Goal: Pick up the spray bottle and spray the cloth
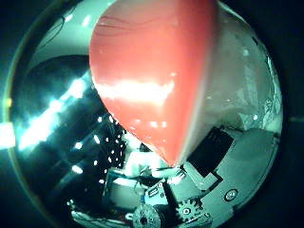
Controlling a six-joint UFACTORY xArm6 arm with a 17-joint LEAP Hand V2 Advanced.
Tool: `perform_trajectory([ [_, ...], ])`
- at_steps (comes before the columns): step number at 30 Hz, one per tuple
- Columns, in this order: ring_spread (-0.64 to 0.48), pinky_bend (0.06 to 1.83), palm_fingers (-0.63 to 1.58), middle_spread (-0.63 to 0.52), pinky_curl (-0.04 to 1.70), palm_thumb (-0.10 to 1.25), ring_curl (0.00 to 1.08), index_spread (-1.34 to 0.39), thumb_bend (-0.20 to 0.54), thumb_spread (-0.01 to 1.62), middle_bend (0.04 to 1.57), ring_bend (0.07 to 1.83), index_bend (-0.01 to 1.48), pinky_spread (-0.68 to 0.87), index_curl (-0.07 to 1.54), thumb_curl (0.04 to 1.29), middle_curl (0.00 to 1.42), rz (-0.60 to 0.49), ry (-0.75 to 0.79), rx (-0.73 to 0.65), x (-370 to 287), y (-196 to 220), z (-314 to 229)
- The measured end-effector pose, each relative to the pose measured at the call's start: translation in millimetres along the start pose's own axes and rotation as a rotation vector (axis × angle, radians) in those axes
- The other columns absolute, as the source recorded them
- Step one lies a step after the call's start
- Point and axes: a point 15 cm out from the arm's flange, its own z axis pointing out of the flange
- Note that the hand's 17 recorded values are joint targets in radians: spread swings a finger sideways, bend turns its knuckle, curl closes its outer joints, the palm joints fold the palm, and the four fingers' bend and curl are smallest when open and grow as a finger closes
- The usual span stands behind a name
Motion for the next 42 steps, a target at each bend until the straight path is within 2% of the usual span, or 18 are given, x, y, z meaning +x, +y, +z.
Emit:
perform_trajectory([
  [7, -0.26, 1.03, 1.08, -0.19, 1.53, 0.97, 0.9, -0.25, -0.01, 1.23, 1.27, 1.3, 1.13, -0.15, 0.85, 0.55, 0.91, -0.077, 0.035, 0.051, -8.5, -11.9, 46.5],
  [12, -0.26, 1.02, 1.08, -0.19, 1.52, 0.97, 0.9, -0.25, -0.01, 1.23, 1.27, 1.3, 1.13, -0.15, 0.85, 0.55, 0.91, -0.099, -0.01, 0.071, -18.8, -17.5, 82.7],
  [20, -0.26, 1.02, 1.08, -0.19, 1.53, 0.98, 0.91, -0.26, -0.011, 1.21, 1.27, 1.3, 1.13, -0.15, 0.86, 0.56, 0.91, -0.117, 0.027, 0.138, -5.2, -28.4, 126.6],
  [25, -0.26, 1.02, 1.08, -0.19, 1.53, 0.98, 0.91, -0.26, -0.011, 1.2, 1.27, 1.3, 1.12, -0.15, 0.86, 0.57, 0.91, -0.164, -0.013, 0.148, -15.9, -31.8, 154.4],
  [42, -0.26, 1.02, 1.08, -0.19, 1.53, 0.97, 0.91, -0.25, -0.011, 1.22, 1.27, 1.3, 1.12, -0.15, 0.87, 0.58, 0.91, -0.06, -0.059, 0.205, 34.2, -52.0, 164.0],
])
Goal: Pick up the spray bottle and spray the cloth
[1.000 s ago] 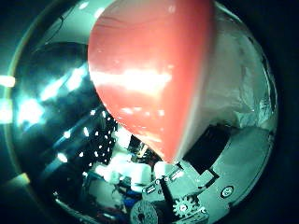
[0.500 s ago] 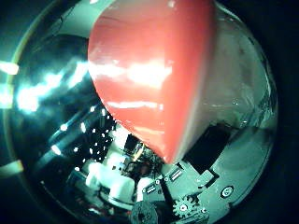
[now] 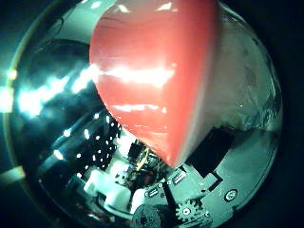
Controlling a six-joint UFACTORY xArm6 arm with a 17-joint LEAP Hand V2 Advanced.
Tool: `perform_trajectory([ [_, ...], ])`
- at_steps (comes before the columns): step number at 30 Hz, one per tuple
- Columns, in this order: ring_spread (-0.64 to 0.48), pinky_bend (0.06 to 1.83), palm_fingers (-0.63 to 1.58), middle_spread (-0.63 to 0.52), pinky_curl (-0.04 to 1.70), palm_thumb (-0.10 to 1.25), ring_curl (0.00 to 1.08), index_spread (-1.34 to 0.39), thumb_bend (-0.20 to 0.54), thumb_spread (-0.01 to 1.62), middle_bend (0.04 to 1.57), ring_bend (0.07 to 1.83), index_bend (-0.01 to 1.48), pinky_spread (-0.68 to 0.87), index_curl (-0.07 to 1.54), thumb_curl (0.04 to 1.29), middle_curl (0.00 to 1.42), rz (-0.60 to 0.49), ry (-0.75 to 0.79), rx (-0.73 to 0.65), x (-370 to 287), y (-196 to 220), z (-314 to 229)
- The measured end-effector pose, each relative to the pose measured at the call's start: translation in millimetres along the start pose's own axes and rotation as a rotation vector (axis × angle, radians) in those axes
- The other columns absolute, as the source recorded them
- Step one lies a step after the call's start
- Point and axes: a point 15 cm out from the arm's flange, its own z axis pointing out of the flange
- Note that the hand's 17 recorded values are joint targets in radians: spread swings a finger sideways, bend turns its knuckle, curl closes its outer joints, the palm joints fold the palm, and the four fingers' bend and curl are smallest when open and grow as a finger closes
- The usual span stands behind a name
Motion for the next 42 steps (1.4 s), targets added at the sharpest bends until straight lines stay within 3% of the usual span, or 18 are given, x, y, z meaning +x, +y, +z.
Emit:
perform_trajectory([
  [10, -0.26, 1.02, 1.08, -0.18, 1.53, 0.93, 0.91, -0.25, -0.008, 1.29, 1.27, 1.3, 1.13, -0.15, 0.87, 0.56, 0.9, 0.019, 0.024, 0.035, 49.8, -34.2, -3.8],
  [17, -0.26, 1.02, 1.08, -0.18, 1.53, 0.93, 0.91, -0.25, -0.008, 1.3, 1.27, 1.3, 1.13, -0.15, 0.88, 0.54, 0.9, 0.058, 0.025, 0.027, 80.7, -31.5, 6.3],
  [30, -0.26, 1.02, 1.08, -0.18, 1.53, 0.94, 0.92, -0.25, -0.009, 1.31, 1.27, 1.3, 1.12, -0.15, 0.87, 0.53, 0.9, 0.038, 0.009, 0.02, 85.0, -40.3, 18.1],
  [42, -0.27, 1.02, 1.06, -0.19, 1.52, 0.93, 0.91, -0.25, -0.01, 1.3, 1.25, 1.28, 1.1, -0.15, 0.86, 0.52, 0.9, 0.086, -0.049, 0.008, 87.3, -35.8, 39.8],
])
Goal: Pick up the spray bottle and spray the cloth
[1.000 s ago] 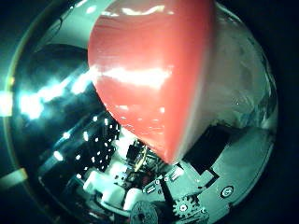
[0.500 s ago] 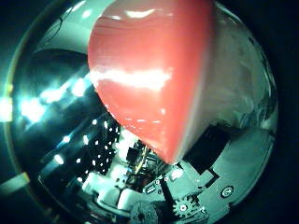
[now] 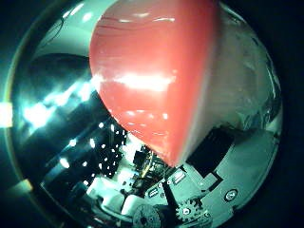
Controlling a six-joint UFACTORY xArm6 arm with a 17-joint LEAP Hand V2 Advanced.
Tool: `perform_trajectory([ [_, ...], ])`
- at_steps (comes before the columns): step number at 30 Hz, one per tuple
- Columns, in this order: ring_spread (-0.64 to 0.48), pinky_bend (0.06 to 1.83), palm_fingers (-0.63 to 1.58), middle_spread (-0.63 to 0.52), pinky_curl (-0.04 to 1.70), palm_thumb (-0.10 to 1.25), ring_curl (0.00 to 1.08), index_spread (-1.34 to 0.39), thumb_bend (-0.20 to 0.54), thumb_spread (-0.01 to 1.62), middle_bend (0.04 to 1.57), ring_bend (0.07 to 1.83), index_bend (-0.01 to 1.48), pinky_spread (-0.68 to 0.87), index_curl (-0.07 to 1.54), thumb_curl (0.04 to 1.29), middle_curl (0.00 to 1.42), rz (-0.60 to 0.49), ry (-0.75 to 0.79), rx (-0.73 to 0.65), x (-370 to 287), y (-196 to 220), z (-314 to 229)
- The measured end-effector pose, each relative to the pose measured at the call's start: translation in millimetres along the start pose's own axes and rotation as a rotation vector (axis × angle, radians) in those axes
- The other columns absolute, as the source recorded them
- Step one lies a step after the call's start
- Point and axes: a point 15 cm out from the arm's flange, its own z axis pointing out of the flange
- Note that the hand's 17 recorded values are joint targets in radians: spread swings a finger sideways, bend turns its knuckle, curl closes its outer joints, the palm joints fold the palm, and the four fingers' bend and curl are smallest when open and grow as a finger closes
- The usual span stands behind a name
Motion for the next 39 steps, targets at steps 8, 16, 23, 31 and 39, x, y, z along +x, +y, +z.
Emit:
perform_trajectory([
  [8, -0.24, 0.94, 0.91, -0.17, 1.26, 0.83, 0.81, -0.3, -0.027, 1.15, 1.09, 1.22, 0.71, -0.24, 0.81, 0.53, 0.83, 0.007, -0.033, -0.032, -2.6, 7.4, -4.9],
  [16, -0.19, 0.79, 0.43, -0.15, 1.03, 0.76, 0.69, -0.34, -0.02, 1.13, 0.84, 1.13, 0.32, -0.4, 0.77, 0.5, 0.75, -0.005, -0.059, -0.124, -11.4, 28.5, -3.0],
  [23, 0.01, 0.46, -0.05, -0.01, 0.78, 0.71, 0.41, -0.33, -0.027, 1.09, 0.39, 0.54, 0.19, 0.17, 0.52, 0.44, 0.49, -0.028, -0.026, -0.158, -10.6, 34.6, -6.0],
  [31, 0.14, 0.36, -0.04, 0.11, 0.53, 0.65, 0.3, -0.3, -0.027, 1.05, 0.2, 0.35, 0.13, 0.37, 0.32, 0.36, 0.37, -0.046, 0.032, -0.223, -3.5, 47.3, -13.1],
  [39, 0.17, 0.4, -0.05, 0.16, 0.44, 0.62, 0.28, -0.3, -0.027, 1.03, 0.17, 0.31, 0.14, 0.38, 0.24, 0.32, 0.31, -0.067, 0.035, -0.266, -14.2, 54.1, -29.4],
])
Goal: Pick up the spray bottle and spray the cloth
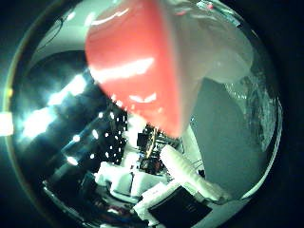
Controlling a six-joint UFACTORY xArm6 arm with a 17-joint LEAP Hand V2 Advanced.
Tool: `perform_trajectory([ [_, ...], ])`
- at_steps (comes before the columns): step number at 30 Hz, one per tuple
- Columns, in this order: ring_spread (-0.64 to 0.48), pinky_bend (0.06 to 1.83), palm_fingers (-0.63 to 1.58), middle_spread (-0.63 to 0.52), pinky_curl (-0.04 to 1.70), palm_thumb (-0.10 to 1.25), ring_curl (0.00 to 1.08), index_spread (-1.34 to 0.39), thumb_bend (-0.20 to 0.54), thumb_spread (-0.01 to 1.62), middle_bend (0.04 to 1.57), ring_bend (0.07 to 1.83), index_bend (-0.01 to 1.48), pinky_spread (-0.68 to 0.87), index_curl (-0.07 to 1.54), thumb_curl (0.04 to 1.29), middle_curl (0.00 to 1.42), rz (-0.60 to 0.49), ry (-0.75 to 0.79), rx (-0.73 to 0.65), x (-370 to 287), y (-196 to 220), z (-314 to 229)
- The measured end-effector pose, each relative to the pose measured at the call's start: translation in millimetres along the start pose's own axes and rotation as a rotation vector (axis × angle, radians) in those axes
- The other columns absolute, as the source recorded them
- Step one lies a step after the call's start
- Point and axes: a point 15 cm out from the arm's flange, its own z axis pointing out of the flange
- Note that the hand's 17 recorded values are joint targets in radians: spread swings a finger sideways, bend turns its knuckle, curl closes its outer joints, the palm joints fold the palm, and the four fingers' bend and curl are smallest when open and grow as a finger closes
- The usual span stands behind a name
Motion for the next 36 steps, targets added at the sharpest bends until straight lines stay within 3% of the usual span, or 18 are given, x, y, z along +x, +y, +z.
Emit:
perform_trajectory([
  [11, 0.17, 0.41, -0.04, 0.18, 0.37, 0.66, 0.27, -0.28, -0.016, 1.05, 0.18, 0.28, 0.15, 0.38, 0.23, 0.31, 0.27, 0.003, 0.001, 0.003, -16.5, 25.2, -53.0],
  [28, 0.19, 0.4, -0.02, 0.19, 0.34, 0.68, 0.27, -0.26, -0.022, 1.07, 0.18, 0.27, 0.16, 0.38, 0.26, 0.32, 0.27, 0.064, 0.175, -0.02, -1.2, 140.0, -133.0],
  [36, 0.19, 0.38, -0.01, 0.19, 0.32, 0.69, 0.27, -0.25, -0.021, 1.08, 0.18, 0.24, 0.17, 0.39, 0.29, 0.32, 0.27, 0.136, 0.155, -0.059, 3.3, 195.1, -156.0],
])
